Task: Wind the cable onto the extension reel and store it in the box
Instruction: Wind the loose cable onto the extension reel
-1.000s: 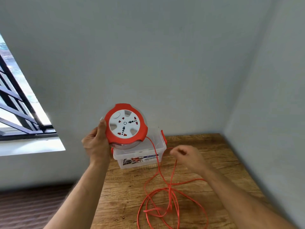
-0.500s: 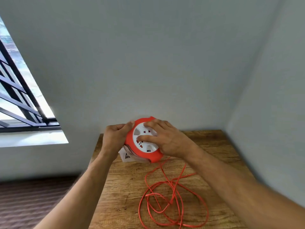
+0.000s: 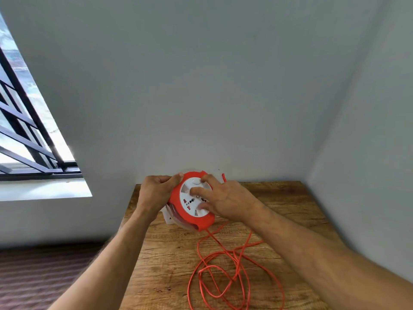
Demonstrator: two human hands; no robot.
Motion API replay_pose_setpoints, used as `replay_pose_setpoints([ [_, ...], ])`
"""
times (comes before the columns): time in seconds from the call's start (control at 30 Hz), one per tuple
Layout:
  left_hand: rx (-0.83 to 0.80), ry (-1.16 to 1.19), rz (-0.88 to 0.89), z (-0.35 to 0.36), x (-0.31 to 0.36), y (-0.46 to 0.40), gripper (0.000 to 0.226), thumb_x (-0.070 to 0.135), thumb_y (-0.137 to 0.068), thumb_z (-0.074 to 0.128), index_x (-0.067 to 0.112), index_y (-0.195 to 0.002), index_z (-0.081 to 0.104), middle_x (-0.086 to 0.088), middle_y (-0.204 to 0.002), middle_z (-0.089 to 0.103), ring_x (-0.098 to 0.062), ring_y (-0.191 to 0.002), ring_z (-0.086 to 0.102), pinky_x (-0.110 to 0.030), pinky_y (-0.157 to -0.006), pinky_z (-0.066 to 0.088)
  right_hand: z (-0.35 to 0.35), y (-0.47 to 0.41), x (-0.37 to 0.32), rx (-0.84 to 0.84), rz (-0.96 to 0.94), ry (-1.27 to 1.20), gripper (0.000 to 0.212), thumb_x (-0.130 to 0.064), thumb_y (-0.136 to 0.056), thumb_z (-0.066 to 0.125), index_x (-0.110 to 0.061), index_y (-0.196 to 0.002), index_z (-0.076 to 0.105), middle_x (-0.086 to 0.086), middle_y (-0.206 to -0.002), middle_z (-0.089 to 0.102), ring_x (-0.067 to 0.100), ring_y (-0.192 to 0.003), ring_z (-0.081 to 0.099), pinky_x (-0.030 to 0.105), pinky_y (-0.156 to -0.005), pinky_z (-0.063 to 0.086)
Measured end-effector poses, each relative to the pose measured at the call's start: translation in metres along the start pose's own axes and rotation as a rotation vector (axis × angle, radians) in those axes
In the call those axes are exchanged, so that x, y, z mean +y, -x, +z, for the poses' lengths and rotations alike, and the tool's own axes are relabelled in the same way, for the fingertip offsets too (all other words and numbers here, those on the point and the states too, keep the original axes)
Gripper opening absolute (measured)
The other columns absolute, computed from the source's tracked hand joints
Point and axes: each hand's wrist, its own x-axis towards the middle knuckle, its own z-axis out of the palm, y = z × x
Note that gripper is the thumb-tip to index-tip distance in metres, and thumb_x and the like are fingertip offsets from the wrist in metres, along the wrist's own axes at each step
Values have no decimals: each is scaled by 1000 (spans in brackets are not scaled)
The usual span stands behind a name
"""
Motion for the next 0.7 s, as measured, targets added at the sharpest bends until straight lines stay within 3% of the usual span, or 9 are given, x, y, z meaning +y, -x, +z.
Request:
replay_pose_setpoints([
  [0.17,-26,-42,-1,12,-6,0,34,46,-92,73,18,-76,83,-5,-66,79,-25,-65,79,-34,-65,64,-1,-1,-4,-31,-9,17,64,-58,-90,55,-37,-148,36,10,-116,58,27,-74,63,31,-51,40],
  [0.23,-26,-31,-4,19,-10,2,36,45,-92,73,16,-74,83,-7,-67,79,-27,-66,79,-35,-66,64,1,2,-6,-54,24,5,66,-57,-91,52,-38,-150,31,12,-116,58,29,-79,63,33,-55,42],
  [0.37,41,12,31,27,-14,3,31,43,-91,75,18,-75,83,-6,-68,80,-25,-67,79,-42,-71,66,3,8,-13,-88,165,-88,62,-46,-97,46,-46,-153,19,9,-126,58,32,-91,65,41,-71,54],
  [0.5,135,37,141,37,-20,14,29,38,-91,76,16,-72,81,-12,-65,75,-26,-60,71,-46,-62,59,2,9,-19,-6,443,-297,68,-56,-85,56,-46,-147,30,3,-120,67,27,-103,66,36,-80,52],
  [0.6,236,1,262,49,-25,28,34,35,-87,79,8,-67,72,-18,-64,61,-8,-54,49,-38,-57,46,-2,7,-41,76,912,-800,64,-63,-79,60,-33,-135,49,-1,-110,70,22,-93,69,27,-64,51],
  [0.7,287,-72,447,60,-28,46,26,40,-85,82,14,-84,82,3,-67,58,-6,-60,56,-21,-55,48,-7,-4,-52,157,1442,-1681,40,-50,-93,56,-14,-107,64,4,-75,67,9,-42,51,17,-38,31],
])
